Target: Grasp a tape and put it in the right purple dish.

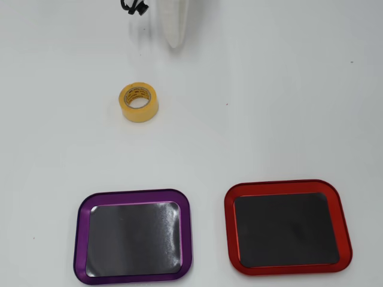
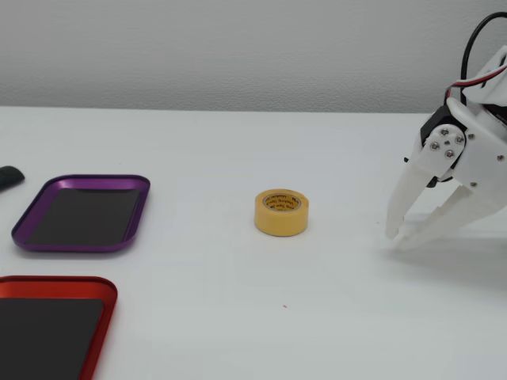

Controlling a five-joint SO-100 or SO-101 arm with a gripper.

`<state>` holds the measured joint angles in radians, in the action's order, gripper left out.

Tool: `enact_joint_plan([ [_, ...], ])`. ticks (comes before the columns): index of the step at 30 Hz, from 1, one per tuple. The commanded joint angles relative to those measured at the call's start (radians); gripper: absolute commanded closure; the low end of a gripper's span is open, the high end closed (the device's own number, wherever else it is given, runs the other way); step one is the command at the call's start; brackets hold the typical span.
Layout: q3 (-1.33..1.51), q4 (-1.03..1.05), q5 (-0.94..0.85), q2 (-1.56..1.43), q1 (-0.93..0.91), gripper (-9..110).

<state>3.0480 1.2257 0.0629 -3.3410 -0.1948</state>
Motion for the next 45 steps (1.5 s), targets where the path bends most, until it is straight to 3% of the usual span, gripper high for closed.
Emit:
enact_joint_plan([
  [1, 0.012, -0.043, -0.009, -0.078, 0.003, 102],
  [19, -0.002, -0.060, -0.020, -0.081, -0.012, 102],
  [24, -0.034, -0.120, -0.284, -0.071, -0.071, 102],
  [29, -0.160, -0.124, -0.278, -0.046, -0.067, 102],
  [36, -0.342, -0.164, -0.275, 0.364, -0.067, 98],
  [45, -0.838, -0.095, -0.278, 1.042, -0.074, 87],
])
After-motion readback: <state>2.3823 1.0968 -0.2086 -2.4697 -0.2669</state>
